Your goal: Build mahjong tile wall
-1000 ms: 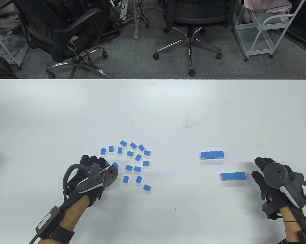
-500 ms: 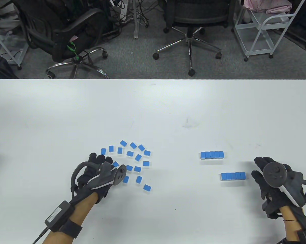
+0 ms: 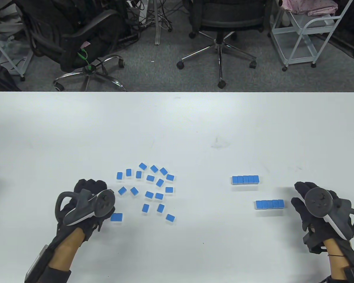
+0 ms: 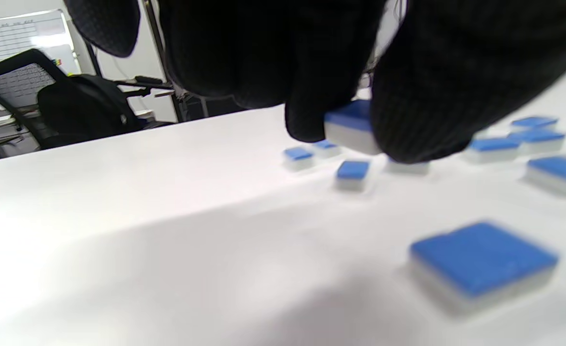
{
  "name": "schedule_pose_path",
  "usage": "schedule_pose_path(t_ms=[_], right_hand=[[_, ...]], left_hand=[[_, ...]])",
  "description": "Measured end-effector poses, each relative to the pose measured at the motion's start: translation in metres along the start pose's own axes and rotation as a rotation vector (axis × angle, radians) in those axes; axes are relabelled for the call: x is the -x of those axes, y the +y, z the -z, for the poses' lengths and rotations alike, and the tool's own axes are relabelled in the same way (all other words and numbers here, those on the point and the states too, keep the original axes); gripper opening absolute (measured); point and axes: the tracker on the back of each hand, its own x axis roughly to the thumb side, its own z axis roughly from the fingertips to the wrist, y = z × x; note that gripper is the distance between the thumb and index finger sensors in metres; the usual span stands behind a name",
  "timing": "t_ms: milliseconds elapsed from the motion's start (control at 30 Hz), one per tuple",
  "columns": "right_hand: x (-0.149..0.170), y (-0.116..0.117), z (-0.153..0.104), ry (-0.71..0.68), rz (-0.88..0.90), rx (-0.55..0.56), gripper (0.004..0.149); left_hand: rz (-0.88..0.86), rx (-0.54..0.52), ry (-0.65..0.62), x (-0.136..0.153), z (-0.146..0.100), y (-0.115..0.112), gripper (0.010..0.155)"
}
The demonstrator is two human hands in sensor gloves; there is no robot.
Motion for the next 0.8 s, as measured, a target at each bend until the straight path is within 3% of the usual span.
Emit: schedule_pose_path(t_ms=[233,800], right_hand=[[0.002,0.000,0.000,0.018,0.010,-0.004,0.058],[0.004,0.002,0.000,0.017,0.008,-0.005,0.058]], left_hand=[[-0.152,0.124,-0.011,0.015,-0.008,-0.045,0.058],[-0.257,0.076,-0.049,0.013,-0.012,-0.053,0.058]])
